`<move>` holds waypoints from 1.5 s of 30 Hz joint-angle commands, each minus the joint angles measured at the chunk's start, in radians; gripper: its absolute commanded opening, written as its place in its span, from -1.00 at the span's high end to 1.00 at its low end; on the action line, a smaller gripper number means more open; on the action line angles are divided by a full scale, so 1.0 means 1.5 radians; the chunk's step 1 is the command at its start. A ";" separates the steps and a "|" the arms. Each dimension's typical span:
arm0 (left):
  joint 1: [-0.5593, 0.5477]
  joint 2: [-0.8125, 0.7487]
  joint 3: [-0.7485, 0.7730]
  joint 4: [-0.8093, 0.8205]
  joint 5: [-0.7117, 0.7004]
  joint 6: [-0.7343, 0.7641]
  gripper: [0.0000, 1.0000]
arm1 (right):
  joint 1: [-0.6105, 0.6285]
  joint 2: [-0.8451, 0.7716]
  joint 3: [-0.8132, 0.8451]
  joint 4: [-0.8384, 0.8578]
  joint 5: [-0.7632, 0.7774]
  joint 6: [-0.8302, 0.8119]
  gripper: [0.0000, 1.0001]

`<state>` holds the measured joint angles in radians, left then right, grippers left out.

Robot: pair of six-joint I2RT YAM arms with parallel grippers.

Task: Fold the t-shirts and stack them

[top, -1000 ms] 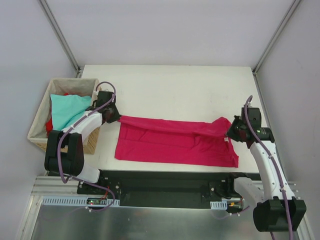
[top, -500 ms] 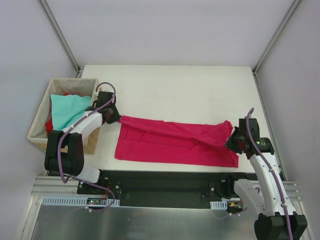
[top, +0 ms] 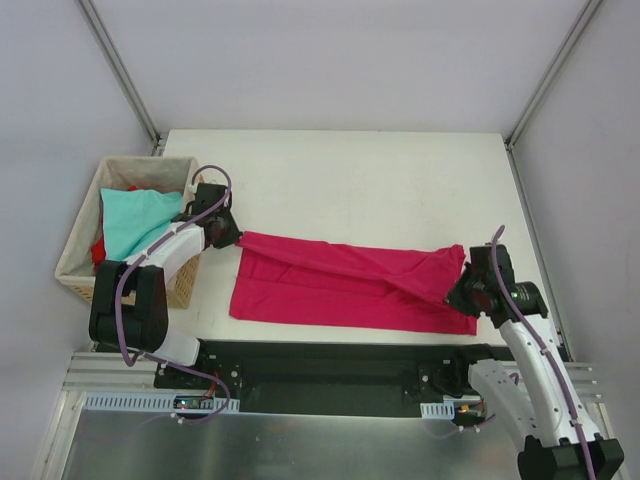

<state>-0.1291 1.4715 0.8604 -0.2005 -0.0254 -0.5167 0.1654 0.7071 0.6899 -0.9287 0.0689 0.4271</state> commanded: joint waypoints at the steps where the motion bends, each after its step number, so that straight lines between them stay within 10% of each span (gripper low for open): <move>1: 0.007 0.003 -0.002 -0.010 0.002 -0.008 1.00 | 0.017 -0.029 0.019 -0.057 0.033 0.028 0.99; 45: -0.032 -0.164 -0.076 -0.057 -0.018 -0.053 1.00 | 0.035 0.043 0.033 -0.037 0.060 0.017 0.99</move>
<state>-0.1707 1.2888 0.7612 -0.2436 -0.0109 -0.5694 0.2131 0.7956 0.6975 -0.9428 0.1226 0.4587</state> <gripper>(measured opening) 0.008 0.020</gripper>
